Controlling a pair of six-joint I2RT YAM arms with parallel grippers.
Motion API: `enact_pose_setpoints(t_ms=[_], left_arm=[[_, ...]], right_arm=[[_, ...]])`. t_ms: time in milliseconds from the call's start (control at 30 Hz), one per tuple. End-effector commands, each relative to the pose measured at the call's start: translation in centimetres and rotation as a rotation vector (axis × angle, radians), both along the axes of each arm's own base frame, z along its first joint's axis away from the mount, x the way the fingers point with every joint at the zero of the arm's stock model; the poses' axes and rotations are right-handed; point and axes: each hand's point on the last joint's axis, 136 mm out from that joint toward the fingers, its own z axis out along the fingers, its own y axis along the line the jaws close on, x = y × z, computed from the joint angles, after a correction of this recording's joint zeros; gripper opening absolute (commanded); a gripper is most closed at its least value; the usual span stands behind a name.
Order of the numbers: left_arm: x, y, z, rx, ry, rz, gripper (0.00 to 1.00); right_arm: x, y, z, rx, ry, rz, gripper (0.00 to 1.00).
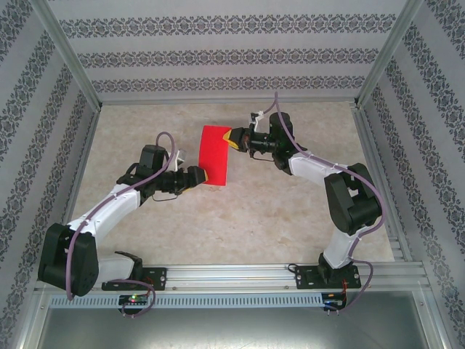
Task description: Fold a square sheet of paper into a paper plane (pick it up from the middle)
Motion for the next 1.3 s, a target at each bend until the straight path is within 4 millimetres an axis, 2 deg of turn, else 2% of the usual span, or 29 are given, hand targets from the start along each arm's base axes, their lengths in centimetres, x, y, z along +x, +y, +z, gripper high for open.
enact_pose_setpoints(t_ms=[0, 133, 500, 667, 800, 967, 1267], left_arm=[[0.7, -0.2, 0.5, -0.039, -0.026, 0.0, 0.74], [1.1, -0.1, 0.0, -0.032, -0.023, 0.0, 0.72], [2.1, -0.6, 1.6, -0.07, -0.062, 0.001, 0.61], [2.0, -0.5, 1.8, -0.06, -0.065, 0.0, 0.55], [1.6, -0.2, 1.7, -0.047, -0.061, -0.001, 0.53], [1.7, -0.1, 2.4, -0.045, -0.075, 0.003, 0.5], [1.7, 0.0, 2.2, -0.039, -0.061, 0.002, 0.28]], right_arm=[[-0.3, -0.3, 2.6, 0.066, -0.038, 0.003, 0.0], [-0.3, -0.2, 2.7, 0.077, -0.033, 0.003, 0.0], [-0.1, -0.2, 1.9, 0.099, 0.0, 0.0, 0.0], [0.1, -0.4, 1.3, 0.089, 0.008, -0.007, 0.0], [0.2, -0.6, 0.9, 0.082, 0.01, -0.013, 0.0], [0.2, -0.7, 0.1, 0.054, 0.019, -0.013, 0.0], [0.0, -0.6, -0.8, 0.042, 0.036, -0.006, 0.0]])
